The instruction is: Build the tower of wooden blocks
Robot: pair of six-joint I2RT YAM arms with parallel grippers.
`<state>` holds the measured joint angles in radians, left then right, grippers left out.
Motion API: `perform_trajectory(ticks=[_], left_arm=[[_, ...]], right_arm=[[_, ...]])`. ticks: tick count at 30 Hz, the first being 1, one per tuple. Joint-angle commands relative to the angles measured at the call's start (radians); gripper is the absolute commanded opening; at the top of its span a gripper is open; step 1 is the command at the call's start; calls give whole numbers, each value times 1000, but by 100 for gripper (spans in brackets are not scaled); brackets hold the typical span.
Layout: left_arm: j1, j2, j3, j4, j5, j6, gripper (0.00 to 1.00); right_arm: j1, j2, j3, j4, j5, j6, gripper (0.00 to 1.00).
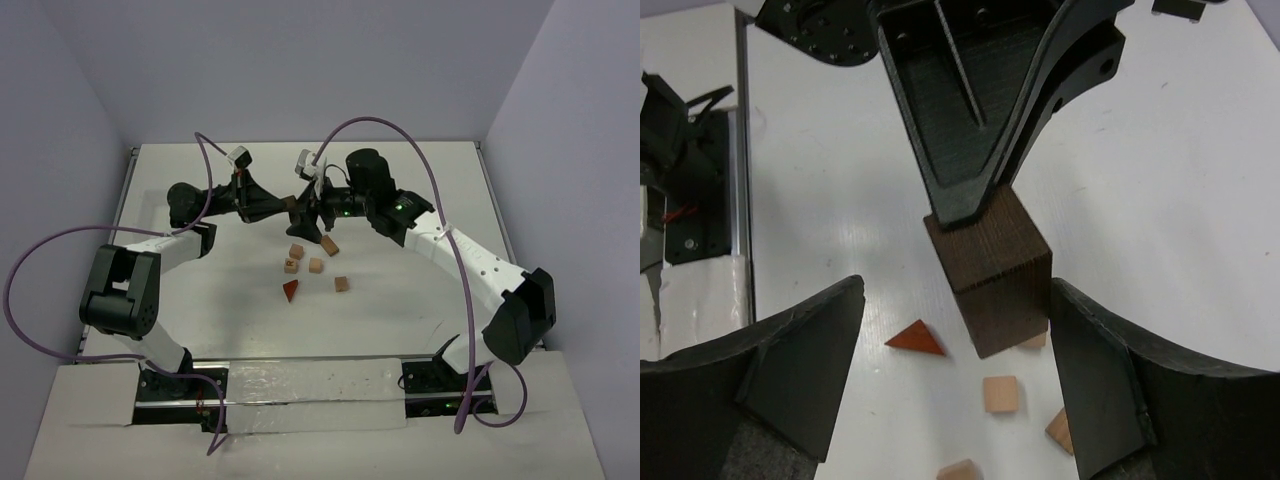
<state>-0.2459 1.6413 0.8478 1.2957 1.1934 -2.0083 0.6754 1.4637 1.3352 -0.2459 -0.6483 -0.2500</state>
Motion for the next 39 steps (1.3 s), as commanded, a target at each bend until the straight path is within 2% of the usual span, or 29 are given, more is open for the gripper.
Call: perform_trajectory(ticks=[1,15,29,35,39], left_arm=[[11,-13,26,422,-24,-47,0],[11,-13,11,488,2,-112,0],[-21,-21,5,508,30,-132,0],[-36,-29,2,508,34,-127,0],[-36,-31,0,509,32,-128,0]], right_arm=[[-18,-79,-35,-43,-32,-22,81],[-59,-73,-6,-64,-38,-65,90],[-59,13,76,-46,-163,-100,89],[-56,38,87,-26,-206,-92,84],[-53,41,80,-21,-221,-93,67]])
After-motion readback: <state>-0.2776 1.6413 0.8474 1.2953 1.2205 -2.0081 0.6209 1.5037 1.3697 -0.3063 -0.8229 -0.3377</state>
